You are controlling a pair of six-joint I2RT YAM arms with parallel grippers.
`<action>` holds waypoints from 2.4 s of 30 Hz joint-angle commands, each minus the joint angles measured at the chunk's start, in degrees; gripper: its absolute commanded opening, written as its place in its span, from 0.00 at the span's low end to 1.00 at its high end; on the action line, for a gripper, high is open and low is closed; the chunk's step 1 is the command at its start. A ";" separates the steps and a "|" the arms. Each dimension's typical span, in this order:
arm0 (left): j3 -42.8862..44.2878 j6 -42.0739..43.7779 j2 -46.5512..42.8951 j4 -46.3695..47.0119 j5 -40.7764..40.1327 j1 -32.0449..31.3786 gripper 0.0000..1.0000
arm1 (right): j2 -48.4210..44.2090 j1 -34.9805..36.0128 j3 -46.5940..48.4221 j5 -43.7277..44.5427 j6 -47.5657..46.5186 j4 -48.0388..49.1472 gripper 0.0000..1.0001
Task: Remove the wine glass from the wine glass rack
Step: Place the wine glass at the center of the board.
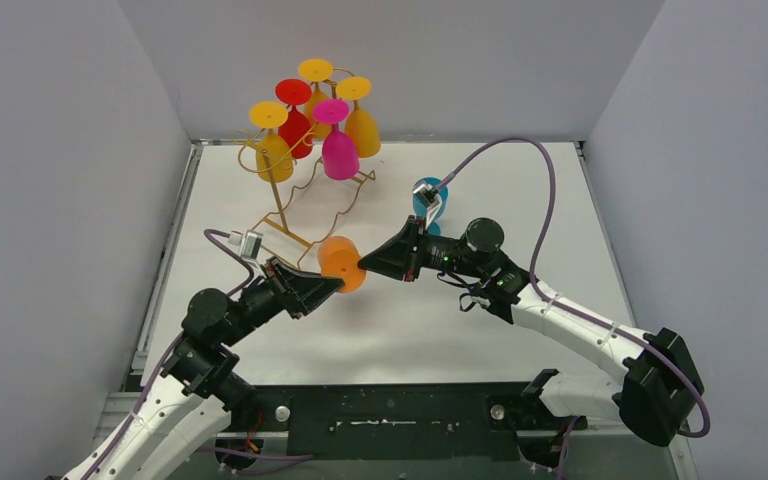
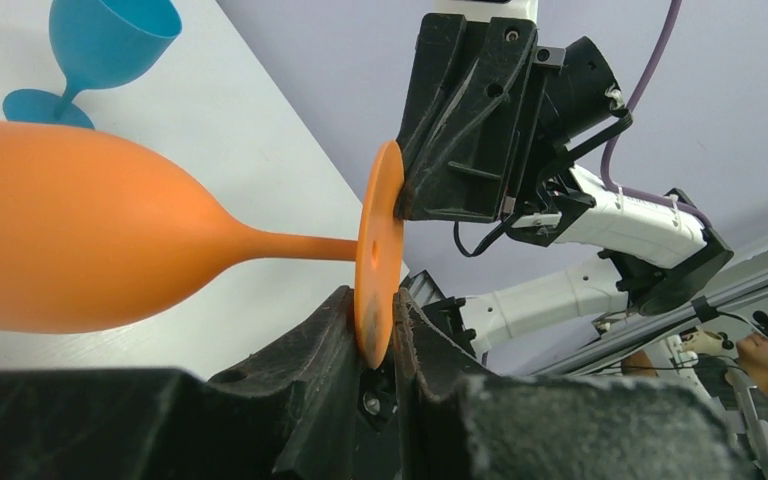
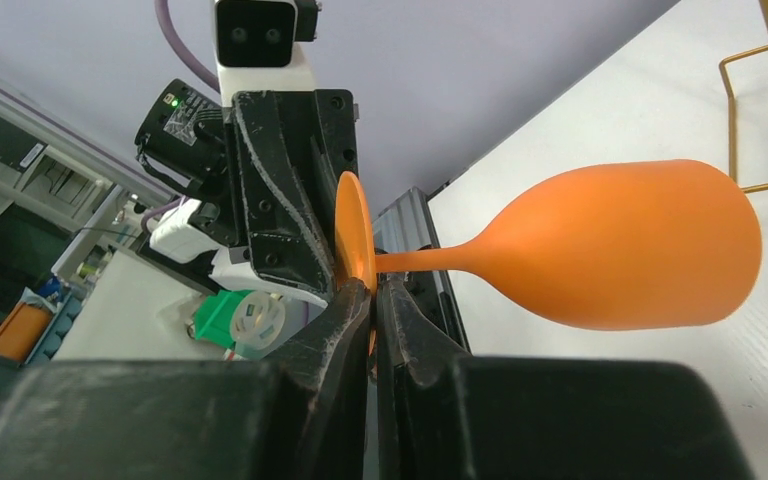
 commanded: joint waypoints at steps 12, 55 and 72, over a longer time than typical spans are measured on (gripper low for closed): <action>1.53 2.77 2.10 5.91 3.76 0.07 0.00 | 0.87 0.21 1.02 -4.77 -1.41 4.67 0.17; 1.95 2.95 6.00 8.69 11.41 -0.02 0.14 | 0.27 2.06 -3.55 -2.28 -0.77 16.74 0.00; 2.22 4.01 5.98 7.71 11.88 -0.02 0.00 | 0.45 2.16 -3.94 -1.96 -0.49 17.61 0.05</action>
